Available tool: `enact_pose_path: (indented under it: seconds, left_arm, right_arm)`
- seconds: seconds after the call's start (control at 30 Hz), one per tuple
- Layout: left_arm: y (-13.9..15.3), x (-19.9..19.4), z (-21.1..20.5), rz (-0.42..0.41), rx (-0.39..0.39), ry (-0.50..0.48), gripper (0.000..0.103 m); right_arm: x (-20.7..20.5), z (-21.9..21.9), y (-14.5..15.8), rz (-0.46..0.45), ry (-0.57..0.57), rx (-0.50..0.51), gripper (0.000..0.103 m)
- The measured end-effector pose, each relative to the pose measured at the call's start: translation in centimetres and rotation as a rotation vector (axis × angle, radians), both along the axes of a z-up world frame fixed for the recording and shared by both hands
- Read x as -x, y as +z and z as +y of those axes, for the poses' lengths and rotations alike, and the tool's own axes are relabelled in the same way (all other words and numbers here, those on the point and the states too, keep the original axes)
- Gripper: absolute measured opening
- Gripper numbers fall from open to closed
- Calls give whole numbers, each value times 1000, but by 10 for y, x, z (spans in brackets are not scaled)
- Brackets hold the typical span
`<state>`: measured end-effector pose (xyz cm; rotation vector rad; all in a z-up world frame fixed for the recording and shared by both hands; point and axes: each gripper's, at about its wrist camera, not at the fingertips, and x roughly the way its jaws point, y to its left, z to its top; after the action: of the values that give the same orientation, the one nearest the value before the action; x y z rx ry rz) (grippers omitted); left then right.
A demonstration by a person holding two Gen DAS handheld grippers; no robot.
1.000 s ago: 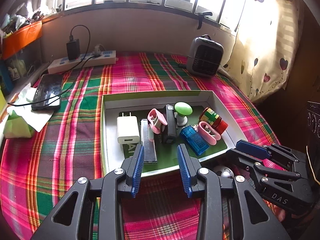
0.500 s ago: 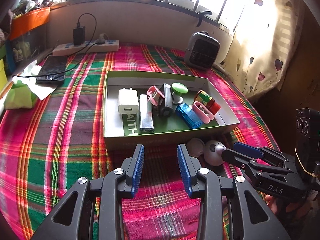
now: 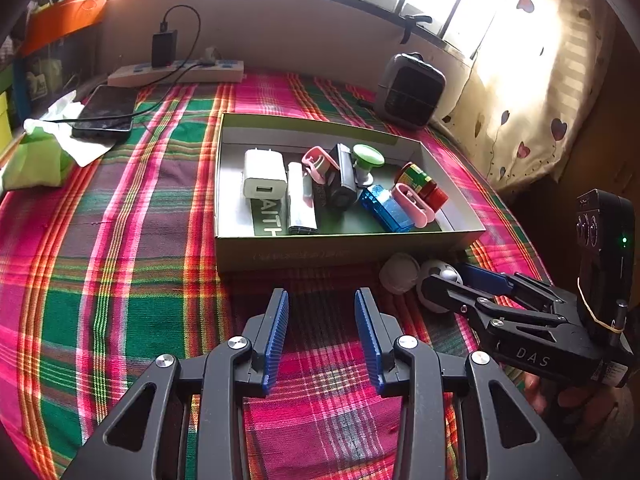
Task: Organize rigid objects
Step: 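Grasp the white round face-shaped object with the right tool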
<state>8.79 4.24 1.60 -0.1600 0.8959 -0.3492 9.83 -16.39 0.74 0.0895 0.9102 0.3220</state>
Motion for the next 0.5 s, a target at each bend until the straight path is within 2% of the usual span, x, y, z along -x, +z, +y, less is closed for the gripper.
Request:
enact_pose_path:
  seconds: [0.23,0.37,0.5]
  left_arm:
    - [-4,-2,-5,12,-8,-16,34]
    - [-5,-3,-7,17,-14,-17,34]
    - [-6,-4,-11,23,-22,-20,34]
  right_arm:
    - [1,2,-1,-17,4,23,56]
    - [2,-2,-1,-22,-10,20,44]
    - [4,-4,0,-20,0,4,37]
